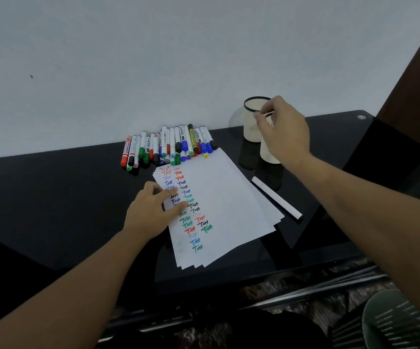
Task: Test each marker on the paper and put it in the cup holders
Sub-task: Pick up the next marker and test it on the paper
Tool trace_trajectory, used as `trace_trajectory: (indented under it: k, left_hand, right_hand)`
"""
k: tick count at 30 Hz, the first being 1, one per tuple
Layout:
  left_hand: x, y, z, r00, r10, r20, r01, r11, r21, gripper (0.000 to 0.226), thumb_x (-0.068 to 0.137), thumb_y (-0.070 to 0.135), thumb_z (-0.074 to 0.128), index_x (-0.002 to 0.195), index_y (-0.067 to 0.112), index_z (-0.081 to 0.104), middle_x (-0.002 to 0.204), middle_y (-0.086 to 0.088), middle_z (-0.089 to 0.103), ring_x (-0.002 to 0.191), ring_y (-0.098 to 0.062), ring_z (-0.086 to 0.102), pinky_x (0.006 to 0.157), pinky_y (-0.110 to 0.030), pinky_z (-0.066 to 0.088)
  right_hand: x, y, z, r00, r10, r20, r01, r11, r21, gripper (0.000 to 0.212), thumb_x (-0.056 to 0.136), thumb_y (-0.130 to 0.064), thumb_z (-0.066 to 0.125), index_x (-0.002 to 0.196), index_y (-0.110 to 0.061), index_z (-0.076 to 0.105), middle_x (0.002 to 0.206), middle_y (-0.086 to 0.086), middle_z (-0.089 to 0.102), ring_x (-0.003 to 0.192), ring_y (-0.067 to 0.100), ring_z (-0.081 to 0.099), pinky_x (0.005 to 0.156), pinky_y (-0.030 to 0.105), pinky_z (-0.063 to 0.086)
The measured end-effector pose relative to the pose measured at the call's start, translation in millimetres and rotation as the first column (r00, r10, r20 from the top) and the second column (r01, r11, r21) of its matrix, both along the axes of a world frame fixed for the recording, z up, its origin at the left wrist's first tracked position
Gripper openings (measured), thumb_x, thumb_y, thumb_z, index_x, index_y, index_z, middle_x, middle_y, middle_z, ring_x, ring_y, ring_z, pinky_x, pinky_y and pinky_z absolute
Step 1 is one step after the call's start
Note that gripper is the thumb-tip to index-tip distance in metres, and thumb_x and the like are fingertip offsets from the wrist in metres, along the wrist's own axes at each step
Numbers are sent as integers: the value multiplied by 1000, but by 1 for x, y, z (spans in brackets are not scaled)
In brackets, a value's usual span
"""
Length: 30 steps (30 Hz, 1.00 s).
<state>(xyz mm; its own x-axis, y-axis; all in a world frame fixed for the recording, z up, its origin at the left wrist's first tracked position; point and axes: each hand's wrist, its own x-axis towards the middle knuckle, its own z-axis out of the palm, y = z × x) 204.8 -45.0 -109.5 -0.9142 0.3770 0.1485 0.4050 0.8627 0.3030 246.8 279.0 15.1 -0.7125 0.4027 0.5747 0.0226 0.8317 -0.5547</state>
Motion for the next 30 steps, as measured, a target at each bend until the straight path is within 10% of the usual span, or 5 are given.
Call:
trace_trajectory:
  k: [10, 18, 30]
  left_hand:
    - [-12, -8, 1, 998, -51, -34, 49, 998, -38, 74, 85, 84, 38, 146, 43, 48, 118, 14, 34, 95, -3, 51, 75, -24, 49]
    - [-13, -10, -4, 996, -59, -71, 61, 998, 29, 72, 84, 84, 42, 141, 43, 54, 118, 16, 36, 87, -1, 52, 70, -21, 45]
    - [-13, -11, -4, 995, -51, -86, 54, 998, 28, 72, 83, 85, 41, 140, 43, 55, 116, 17, 36, 87, -1, 50, 68, -20, 41]
  right_hand:
    - [-31, -56, -65, 790, 292, 539, -363, 931, 28, 34, 103, -39, 60, 136, -29, 62, 108, -4, 69, 92, 11, 61, 85, 33, 55]
    - [-94, -67, -84, 794, 246, 556, -319, 947, 37, 42, 108, -40, 48, 150, -38, 50, 136, 8, 48, 78, 12, 54, 67, 25, 40]
    - [-124, -72, -92, 829, 152, 538, -249, 962, 112, 39, 104, -31, 59, 143, -27, 59, 133, 9, 59, 108, 24, 61, 85, 32, 52]
